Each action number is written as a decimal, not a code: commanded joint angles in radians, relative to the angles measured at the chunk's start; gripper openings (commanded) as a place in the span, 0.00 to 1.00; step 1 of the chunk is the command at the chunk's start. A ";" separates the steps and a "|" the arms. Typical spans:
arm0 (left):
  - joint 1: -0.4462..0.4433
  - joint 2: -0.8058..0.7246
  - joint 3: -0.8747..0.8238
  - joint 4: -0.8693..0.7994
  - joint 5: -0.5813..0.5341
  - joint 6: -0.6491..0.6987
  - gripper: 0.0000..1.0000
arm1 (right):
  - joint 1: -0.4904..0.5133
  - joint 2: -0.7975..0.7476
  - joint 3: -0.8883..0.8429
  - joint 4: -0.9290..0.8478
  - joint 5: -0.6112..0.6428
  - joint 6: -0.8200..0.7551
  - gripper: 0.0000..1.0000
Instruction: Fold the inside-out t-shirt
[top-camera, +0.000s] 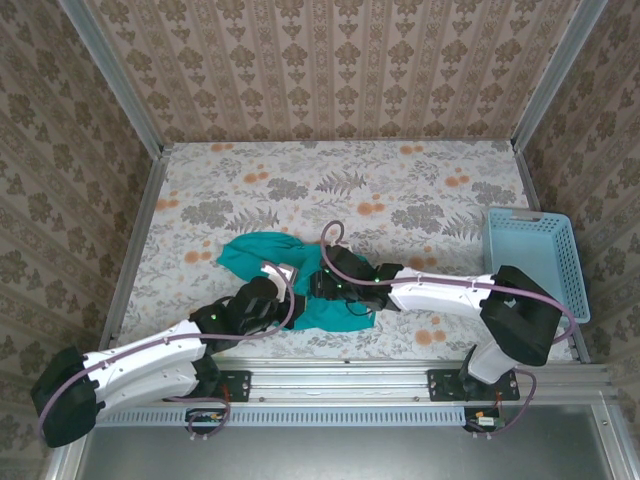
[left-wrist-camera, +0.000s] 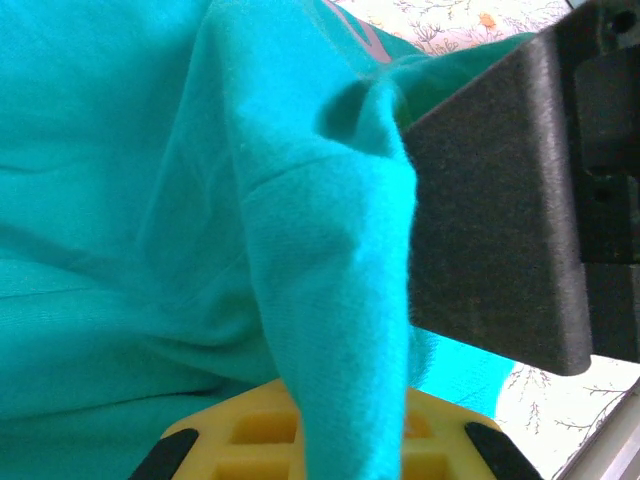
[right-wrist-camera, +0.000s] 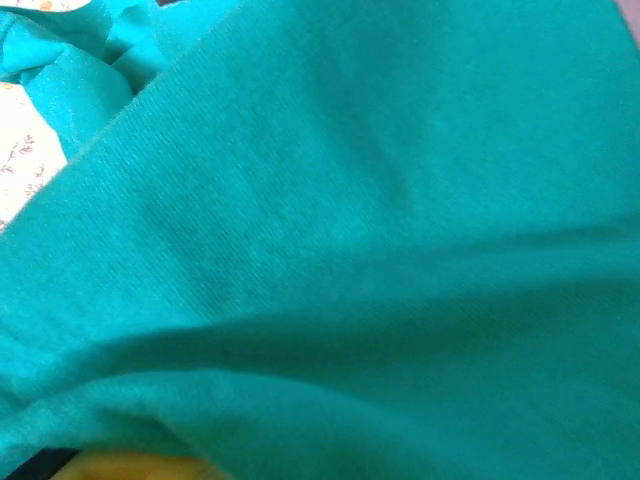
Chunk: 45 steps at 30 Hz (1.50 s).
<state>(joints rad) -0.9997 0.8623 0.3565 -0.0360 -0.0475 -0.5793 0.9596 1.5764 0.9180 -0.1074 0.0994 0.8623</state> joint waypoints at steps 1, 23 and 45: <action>0.006 -0.009 -0.013 0.026 0.014 0.007 0.11 | -0.001 0.031 0.052 0.024 -0.024 -0.008 0.40; 0.106 0.013 0.167 -0.136 0.104 0.157 0.62 | 0.098 -0.123 -0.073 -0.013 0.126 -0.135 0.00; 0.188 0.356 0.178 0.050 0.158 0.003 0.03 | 0.208 -0.352 -0.359 0.108 0.248 -0.077 0.08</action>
<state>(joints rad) -0.8482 1.1984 0.5476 0.0032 0.1890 -0.5392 1.1511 1.2667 0.6075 0.0017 0.3260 0.7483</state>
